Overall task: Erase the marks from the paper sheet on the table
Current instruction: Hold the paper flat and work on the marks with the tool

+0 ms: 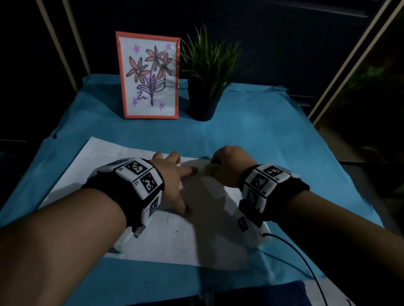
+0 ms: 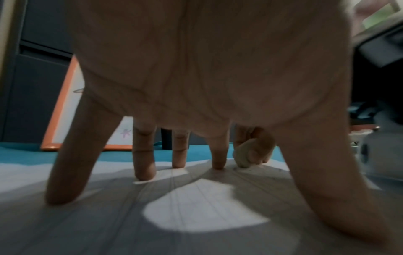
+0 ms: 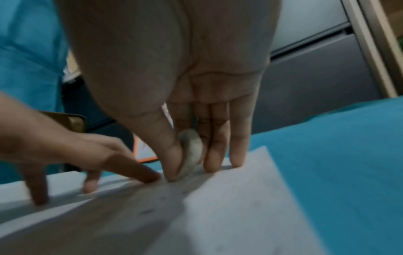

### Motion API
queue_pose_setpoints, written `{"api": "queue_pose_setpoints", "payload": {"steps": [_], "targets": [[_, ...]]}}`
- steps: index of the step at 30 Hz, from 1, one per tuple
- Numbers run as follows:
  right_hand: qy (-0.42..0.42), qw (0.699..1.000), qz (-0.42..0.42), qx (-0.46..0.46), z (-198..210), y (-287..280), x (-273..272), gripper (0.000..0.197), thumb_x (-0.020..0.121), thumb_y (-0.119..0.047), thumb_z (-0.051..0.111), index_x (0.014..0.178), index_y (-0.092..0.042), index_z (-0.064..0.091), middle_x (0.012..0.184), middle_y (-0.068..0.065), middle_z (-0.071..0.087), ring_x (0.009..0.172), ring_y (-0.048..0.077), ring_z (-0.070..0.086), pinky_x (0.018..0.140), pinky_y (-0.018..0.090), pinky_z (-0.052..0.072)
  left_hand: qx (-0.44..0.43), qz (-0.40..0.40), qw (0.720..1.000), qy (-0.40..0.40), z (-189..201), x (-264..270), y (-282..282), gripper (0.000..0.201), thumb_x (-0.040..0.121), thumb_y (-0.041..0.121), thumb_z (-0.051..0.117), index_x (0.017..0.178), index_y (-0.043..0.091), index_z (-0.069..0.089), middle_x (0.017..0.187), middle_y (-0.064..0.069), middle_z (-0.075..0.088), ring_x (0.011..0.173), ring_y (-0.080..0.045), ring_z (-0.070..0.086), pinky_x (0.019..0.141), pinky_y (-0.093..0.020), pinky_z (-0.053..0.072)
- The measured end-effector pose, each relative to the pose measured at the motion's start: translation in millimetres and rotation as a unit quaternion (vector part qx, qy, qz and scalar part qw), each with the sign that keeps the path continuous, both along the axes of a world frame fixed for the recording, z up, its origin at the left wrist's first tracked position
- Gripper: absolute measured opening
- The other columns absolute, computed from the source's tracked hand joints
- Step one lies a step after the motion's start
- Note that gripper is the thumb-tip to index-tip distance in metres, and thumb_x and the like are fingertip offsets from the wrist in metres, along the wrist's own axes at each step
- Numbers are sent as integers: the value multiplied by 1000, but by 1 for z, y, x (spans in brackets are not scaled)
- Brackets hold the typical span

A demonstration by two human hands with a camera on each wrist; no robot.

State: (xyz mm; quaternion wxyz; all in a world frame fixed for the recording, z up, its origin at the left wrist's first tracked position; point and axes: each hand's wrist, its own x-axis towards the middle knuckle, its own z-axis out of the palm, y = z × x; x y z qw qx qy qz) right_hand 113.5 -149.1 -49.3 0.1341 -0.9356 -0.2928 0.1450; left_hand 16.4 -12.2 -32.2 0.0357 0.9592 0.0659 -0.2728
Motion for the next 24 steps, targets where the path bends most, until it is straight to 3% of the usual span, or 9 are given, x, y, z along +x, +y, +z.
{"api": "queue_pose_setpoints", "payload": {"steps": [6,11,14,16,18,20,24], "targets": [[19,999,35,-32,0,-3,-10,19,84,-33,63,94,-17,70,97,6,64,92,26,61,71,28,45,-1,4,1000,1,-1,-1,1,106,65,70,71,149,50,10,154,4,12,139,-28,17,105,-44,34],[-5,1000,0,-23,3,1,-2,21,87,-28,57,95,-10,66,93,9,61,92,29,60,67,27,39,4,-1,1000,2,0,0,-1,104,66,70,70,149,49,10,153,2,14,137,-28,19,104,-45,35],[6,999,12,-41,0,1,-12,18,84,-29,59,74,-15,60,76,3,50,79,29,52,66,26,37,2,5,1000,0,-2,-1,0,105,64,71,71,147,52,11,154,4,12,140,-28,17,107,-47,33],[20,998,26,-55,1,-1,-20,27,83,-30,61,62,-16,50,68,1,46,75,29,47,66,26,38,-1,6,1000,3,-1,-1,0,104,64,71,72,147,52,12,155,5,10,141,-29,15,108,-47,32],[27,998,27,-47,2,-2,-16,14,82,-31,64,77,-18,67,83,4,61,85,30,57,70,28,45,-1,4,1000,-1,-2,-1,1,104,65,71,71,147,51,11,154,4,12,139,-28,17,106,-44,33],[17,999,9,-30,3,-2,-10,21,83,-34,65,94,-17,71,98,7,66,93,28,62,71,28,45,0,2,1000,-7,-4,-1,1,106,64,72,70,147,51,9,153,4,14,138,-27,18,106,-45,34],[21,999,22,-33,0,-3,-17,14,81,-31,65,87,-20,70,93,6,65,90,26,62,71,26,46,7,6,1000,-4,-5,-2,0,107,63,74,69,148,51,7,156,5,8,141,-29,14,109,-47,31]]}}
